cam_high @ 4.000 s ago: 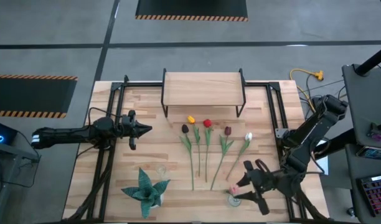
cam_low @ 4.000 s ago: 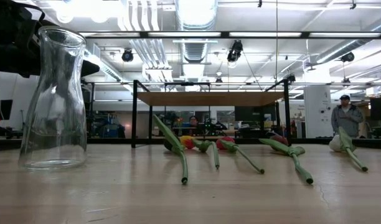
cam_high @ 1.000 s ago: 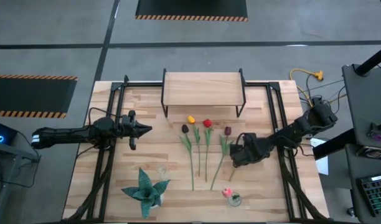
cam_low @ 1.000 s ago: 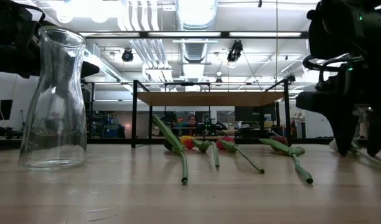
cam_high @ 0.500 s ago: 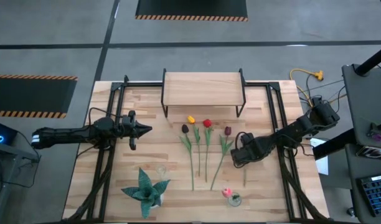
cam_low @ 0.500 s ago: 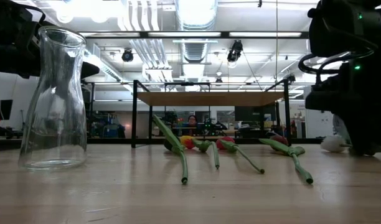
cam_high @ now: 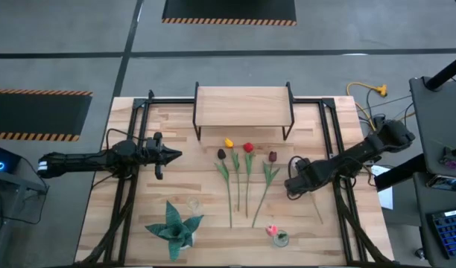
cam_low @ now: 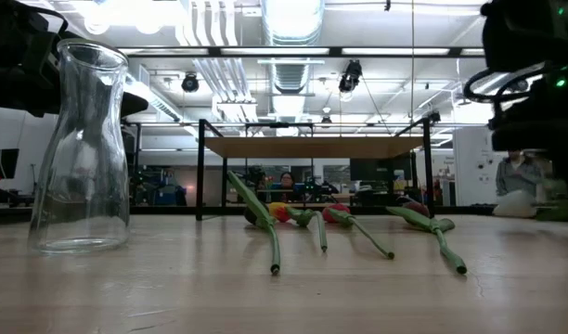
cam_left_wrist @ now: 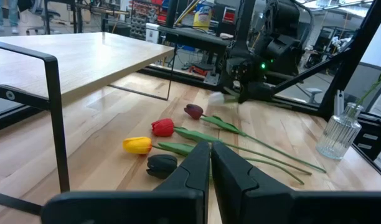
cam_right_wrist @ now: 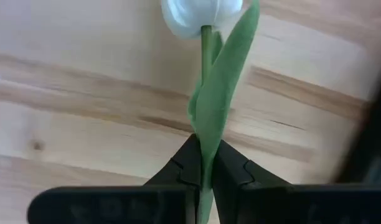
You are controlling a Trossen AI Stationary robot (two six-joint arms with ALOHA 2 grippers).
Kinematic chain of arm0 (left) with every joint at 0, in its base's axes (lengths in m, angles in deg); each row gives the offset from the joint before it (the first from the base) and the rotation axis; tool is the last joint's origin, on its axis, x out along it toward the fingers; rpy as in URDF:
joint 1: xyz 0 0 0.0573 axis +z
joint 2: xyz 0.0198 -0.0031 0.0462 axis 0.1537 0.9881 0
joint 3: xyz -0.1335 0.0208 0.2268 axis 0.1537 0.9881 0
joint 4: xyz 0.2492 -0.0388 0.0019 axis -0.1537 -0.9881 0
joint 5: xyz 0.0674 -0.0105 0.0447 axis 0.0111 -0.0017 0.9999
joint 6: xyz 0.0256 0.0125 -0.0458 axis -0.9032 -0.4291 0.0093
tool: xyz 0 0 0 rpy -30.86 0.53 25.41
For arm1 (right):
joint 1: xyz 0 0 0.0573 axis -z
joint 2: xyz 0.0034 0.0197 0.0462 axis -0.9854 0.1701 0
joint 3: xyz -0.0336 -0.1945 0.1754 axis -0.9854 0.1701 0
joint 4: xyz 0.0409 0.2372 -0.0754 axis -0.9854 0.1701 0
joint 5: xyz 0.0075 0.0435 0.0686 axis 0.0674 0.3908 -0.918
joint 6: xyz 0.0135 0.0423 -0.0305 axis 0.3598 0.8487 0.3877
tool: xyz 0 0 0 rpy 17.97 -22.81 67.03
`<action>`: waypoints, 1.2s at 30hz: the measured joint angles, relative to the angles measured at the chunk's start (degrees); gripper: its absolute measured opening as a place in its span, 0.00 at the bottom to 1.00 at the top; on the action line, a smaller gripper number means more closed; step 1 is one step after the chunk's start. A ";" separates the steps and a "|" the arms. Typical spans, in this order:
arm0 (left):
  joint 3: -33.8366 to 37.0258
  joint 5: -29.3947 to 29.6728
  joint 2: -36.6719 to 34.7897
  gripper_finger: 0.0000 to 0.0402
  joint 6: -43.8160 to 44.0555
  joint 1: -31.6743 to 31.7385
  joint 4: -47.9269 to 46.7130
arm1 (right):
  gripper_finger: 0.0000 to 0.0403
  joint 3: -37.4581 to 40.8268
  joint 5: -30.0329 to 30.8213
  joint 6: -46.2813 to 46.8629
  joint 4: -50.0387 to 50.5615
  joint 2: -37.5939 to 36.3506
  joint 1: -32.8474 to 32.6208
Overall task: Pick and place flowers into a vace then onto a shelf
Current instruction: Put the white flower into the bottom transparent vase
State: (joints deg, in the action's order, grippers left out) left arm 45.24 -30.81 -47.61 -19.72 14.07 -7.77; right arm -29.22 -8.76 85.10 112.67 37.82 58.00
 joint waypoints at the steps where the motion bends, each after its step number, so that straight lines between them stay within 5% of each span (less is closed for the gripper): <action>1: 0.00 0.00 0.00 0.00 0.00 0.00 0.02 | 0.03 0.00 0.21 0.64 0.61 -1.62 -0.16; 13: 0.01 0.00 0.00 0.00 0.00 0.00 0.00 | 0.03 -0.17 20.78 -4.15 -5.99 -26.57 -6.62; 20: 0.00 0.00 0.00 0.00 0.00 -0.02 0.00 | 0.03 -0.21 34.46 -31.34 -29.10 -34.84 -13.52; 26: 0.01 0.00 0.00 0.00 0.00 0.00 0.02 | 0.03 -0.26 35.28 -51.63 -48.81 -35.72 -18.07; 36: 0.00 0.00 0.00 0.00 0.00 0.00 0.02 | 0.03 -0.26 32.33 -75.19 -65.77 -26.73 -25.66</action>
State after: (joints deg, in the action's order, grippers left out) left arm 45.24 -30.81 -47.61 -19.72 14.07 -7.75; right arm -29.48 23.57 9.92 46.90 11.09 32.34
